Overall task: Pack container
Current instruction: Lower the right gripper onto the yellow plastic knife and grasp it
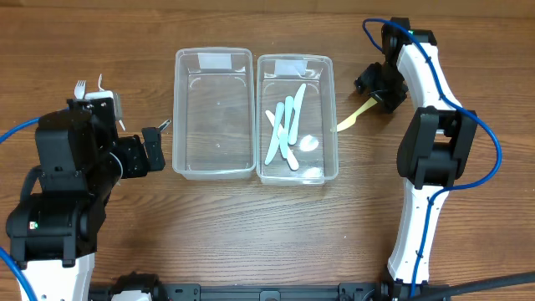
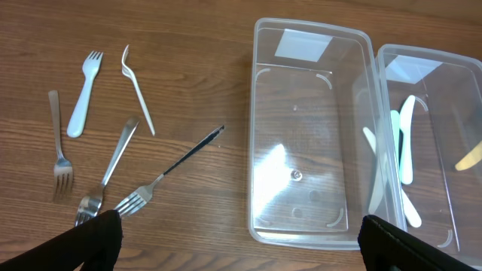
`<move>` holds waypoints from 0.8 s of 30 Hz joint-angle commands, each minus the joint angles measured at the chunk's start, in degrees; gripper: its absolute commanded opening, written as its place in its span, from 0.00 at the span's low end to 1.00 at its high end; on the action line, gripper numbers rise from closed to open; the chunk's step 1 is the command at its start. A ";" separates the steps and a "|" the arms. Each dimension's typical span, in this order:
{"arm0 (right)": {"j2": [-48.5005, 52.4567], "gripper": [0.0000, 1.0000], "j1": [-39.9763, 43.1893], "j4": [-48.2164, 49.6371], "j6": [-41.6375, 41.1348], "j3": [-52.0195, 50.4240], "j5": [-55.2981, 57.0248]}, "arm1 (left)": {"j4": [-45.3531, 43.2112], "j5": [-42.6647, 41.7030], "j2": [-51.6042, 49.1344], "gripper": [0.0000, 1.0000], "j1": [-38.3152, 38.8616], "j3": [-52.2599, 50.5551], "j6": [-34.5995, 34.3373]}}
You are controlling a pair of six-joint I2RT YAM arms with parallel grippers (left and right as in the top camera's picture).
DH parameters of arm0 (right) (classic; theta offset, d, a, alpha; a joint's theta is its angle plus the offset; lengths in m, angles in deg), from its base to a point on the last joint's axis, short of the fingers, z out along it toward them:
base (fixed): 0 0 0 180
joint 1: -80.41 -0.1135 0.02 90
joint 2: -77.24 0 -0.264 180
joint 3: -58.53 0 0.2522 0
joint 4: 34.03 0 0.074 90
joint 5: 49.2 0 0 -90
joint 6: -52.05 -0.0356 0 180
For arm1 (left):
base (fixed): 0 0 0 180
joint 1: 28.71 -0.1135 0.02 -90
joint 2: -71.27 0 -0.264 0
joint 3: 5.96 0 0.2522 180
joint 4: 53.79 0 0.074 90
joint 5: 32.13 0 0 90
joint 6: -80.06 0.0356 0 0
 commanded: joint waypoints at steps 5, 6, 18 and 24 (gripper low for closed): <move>0.46 0.82 -0.04 0.48 -0.02 -0.15 -0.09 | -0.15 -0.61 -0.09 1.00 -0.22 1.29 0.92; 0.74 0.82 -0.04 0.48 0.09 -0.20 -0.04 | -0.15 -0.61 -0.09 1.00 -0.22 1.29 0.92; 4.17 0.85 -0.07 -0.87 0.22 -0.24 -0.13 | -0.15 -0.61 -0.09 1.00 -0.22 1.29 0.92; 4.17 0.62 -0.07 -1.07 0.22 -0.24 -0.13 | -0.15 -0.61 -0.09 1.00 -0.22 1.29 0.92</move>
